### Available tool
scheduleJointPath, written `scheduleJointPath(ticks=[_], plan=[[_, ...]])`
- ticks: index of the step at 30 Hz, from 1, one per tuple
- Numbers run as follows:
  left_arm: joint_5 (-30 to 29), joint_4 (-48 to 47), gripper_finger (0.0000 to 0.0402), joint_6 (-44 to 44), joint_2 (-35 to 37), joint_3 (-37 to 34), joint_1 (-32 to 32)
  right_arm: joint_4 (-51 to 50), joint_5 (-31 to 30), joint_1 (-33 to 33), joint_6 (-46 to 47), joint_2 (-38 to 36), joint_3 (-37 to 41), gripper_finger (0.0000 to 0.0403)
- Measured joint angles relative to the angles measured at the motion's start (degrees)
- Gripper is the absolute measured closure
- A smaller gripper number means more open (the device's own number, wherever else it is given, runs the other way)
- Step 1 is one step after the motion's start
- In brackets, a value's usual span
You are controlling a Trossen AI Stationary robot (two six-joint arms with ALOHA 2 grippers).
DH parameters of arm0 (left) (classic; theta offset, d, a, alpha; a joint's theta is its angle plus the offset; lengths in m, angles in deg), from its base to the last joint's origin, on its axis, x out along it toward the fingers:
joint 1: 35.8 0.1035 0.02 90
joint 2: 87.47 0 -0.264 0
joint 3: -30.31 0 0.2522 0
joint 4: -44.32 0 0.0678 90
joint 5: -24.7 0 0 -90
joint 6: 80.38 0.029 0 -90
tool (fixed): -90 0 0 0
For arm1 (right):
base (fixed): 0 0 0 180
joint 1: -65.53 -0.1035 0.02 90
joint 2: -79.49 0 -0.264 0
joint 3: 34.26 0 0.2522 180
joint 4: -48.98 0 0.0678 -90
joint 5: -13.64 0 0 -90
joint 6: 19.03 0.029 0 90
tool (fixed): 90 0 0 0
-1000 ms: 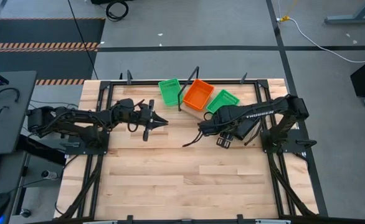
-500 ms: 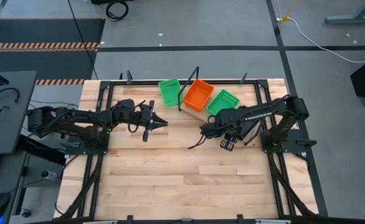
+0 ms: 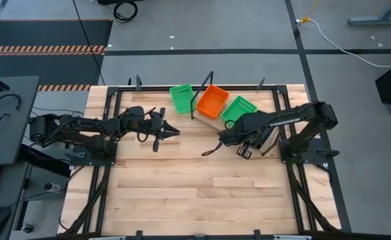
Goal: Stack baskets on shelf by color
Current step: Stack the black basket on top of the black basket on the shelf
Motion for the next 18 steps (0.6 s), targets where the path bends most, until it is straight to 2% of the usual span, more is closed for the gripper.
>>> scheduleJointPath(ticks=[5,11,18], plan=[[0.0,0.0,0.0350,0.0,0.0,0.0,0.0,-0.1,-4.2,-0.2,4.2,-5.2,0.0,0.0376],[0.0,0.0,0.0349,0.0,0.0,0.0,0.0,-0.2,-8.1,-1.6,8.9,-10.6,0.0,0.0394],[0.0,0.0,0.0349,0.0,0.0,0.0,0.0,-0.1,-8.3,-4.5,11.8,-9.7,0.0,0.0386]])
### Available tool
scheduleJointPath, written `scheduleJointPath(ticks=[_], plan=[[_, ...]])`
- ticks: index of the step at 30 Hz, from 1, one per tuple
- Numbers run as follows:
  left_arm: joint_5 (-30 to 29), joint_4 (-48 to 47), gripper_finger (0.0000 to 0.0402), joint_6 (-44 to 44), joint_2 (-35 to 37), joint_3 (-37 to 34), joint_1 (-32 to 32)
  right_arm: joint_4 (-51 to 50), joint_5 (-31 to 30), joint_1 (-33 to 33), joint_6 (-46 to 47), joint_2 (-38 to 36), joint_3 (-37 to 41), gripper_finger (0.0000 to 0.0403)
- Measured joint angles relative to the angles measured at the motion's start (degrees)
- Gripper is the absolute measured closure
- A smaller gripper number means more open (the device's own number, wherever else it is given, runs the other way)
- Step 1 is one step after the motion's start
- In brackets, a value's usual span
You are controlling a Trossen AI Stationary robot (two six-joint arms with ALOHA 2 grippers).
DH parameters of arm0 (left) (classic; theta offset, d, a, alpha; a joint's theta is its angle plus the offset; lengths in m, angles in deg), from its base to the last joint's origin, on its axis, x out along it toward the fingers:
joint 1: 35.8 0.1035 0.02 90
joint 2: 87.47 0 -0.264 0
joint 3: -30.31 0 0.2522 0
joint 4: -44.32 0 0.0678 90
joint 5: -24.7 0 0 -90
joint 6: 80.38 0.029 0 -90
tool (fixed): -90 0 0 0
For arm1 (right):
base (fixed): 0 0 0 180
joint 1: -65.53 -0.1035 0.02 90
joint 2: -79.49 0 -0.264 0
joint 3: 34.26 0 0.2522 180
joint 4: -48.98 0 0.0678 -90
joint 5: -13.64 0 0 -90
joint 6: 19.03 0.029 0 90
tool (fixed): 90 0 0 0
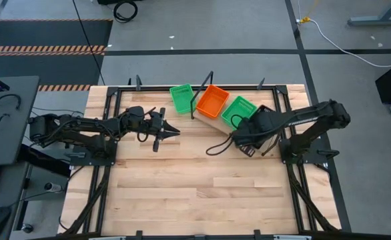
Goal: Stack baskets on shelf by color
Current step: Stack the black basket on top of the black basket on the shelf
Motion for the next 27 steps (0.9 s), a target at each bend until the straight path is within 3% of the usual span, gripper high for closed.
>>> scheduleJointPath(ticks=[7,17,27], plan=[[0.0,0.0,0.0349,0.0,0.0,0.0,0.0,0.1,-1.6,-2.0,-2.5,3.9,0.0,0.0391],[0.0,0.0,0.0349,-0.1,0.0,0.0,0.0,0.5,-2.5,-2.6,-1.7,3.8,0.0,0.0389],[0.0,0.3,0.0351,-0.1,0.0,0.0,-1.6,2.2,0.1,-2.6,-1.6,3.9,2.0,0.0388]])
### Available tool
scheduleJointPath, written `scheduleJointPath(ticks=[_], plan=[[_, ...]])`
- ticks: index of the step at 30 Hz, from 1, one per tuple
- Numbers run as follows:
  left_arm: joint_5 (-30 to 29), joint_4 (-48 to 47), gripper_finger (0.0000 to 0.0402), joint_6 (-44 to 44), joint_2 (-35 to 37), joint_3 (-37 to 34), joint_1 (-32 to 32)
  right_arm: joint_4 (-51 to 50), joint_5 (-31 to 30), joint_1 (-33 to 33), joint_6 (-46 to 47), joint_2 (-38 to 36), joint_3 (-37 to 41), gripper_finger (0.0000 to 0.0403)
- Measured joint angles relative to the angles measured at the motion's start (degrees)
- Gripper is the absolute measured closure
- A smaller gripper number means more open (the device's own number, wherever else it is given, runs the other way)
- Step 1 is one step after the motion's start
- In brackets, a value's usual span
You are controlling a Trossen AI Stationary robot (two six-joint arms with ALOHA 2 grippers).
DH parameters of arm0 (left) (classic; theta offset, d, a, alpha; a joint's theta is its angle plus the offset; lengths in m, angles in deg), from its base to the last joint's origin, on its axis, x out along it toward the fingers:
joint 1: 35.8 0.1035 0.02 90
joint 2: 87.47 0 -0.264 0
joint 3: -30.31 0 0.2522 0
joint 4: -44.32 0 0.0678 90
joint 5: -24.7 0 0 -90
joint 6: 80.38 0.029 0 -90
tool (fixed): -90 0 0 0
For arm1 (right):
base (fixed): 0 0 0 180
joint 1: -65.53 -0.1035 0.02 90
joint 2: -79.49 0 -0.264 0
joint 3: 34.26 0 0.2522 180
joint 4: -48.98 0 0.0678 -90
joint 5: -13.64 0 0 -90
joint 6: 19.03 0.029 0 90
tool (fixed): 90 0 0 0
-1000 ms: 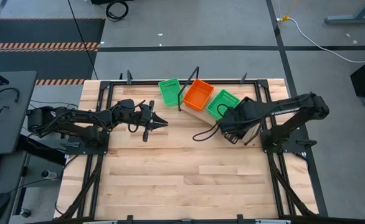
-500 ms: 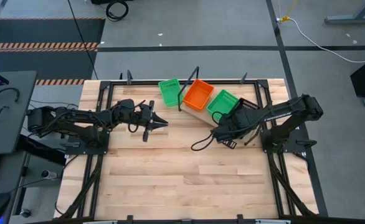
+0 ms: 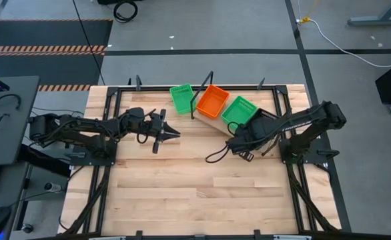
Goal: Stack baskets on shelf by color
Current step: Stack the black basket on top of the black basket on the shelf
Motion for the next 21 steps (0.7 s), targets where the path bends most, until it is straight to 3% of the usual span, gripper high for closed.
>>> scheduleJointPath(ticks=[12,21], plan=[[-0.2,0.0,0.0350,0.0,0.0,0.0,0.0,5.5,-0.1,-0.1,0.0,0.0,7.0,0.0388],[-0.2,0.0,0.0346,0.0,0.0,0.0,0.0,7.0,-5.5,-2.8,2.2,-0.4,7.0,0.0365]])
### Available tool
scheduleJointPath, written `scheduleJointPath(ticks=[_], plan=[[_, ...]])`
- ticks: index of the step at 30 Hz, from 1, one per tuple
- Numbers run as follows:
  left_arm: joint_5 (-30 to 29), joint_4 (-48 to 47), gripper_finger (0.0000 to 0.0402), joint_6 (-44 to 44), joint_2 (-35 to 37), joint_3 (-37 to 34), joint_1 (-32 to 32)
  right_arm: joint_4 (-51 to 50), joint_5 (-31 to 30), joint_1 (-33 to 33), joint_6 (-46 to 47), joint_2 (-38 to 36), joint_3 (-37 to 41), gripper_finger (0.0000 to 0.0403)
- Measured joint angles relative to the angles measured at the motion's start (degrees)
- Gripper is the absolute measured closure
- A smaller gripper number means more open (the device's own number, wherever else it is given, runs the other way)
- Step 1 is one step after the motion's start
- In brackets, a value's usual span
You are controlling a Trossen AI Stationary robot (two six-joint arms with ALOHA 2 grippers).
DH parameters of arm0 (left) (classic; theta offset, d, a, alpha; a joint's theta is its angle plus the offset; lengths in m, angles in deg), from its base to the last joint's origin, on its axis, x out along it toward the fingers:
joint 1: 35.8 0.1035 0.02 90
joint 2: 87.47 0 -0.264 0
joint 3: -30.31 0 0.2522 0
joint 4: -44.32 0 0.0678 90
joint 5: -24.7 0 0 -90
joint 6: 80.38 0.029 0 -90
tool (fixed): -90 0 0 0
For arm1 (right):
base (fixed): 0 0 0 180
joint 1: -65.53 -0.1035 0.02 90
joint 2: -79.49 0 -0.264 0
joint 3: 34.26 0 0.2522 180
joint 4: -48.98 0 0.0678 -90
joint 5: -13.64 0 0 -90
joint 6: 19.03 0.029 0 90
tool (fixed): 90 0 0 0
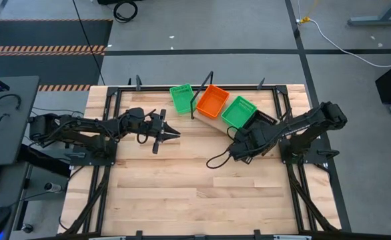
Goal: Stack baskets on shelf by color
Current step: Stack the black basket on top of the black basket on the shelf
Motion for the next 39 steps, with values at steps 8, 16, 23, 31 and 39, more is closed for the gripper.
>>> scheduleJointPath(ticks=[8,16,23,31,39], plan=[[0.0,0.0,0.0348,0.0,0.0,0.0,0.0,0.0,0.1,-2.7,2.4,0.0,0.0,0.0348],[0.0,-0.5,0.0340,0.0,0.0,0.0,0.0,-3.3,-2.3,-5.1,5.6,-0.1,-0.1,0.0303],[-0.3,-0.5,0.0346,0.0,0.0,0.0,0.0,1.2,-3.5,-7.9,3.2,-0.3,-3.6,0.0278],[-0.7,-1.7,0.0338,0.0,0.0,0.0,-0.3,3.6,-3.2,-8.9,5.4,-0.3,-4.0,0.0279],[-0.6,-1.7,0.0339,-0.1,0.0,0.0,-0.3,18.0,2.9,-8.7,1.8,1.9,-3.7,0.0281]])
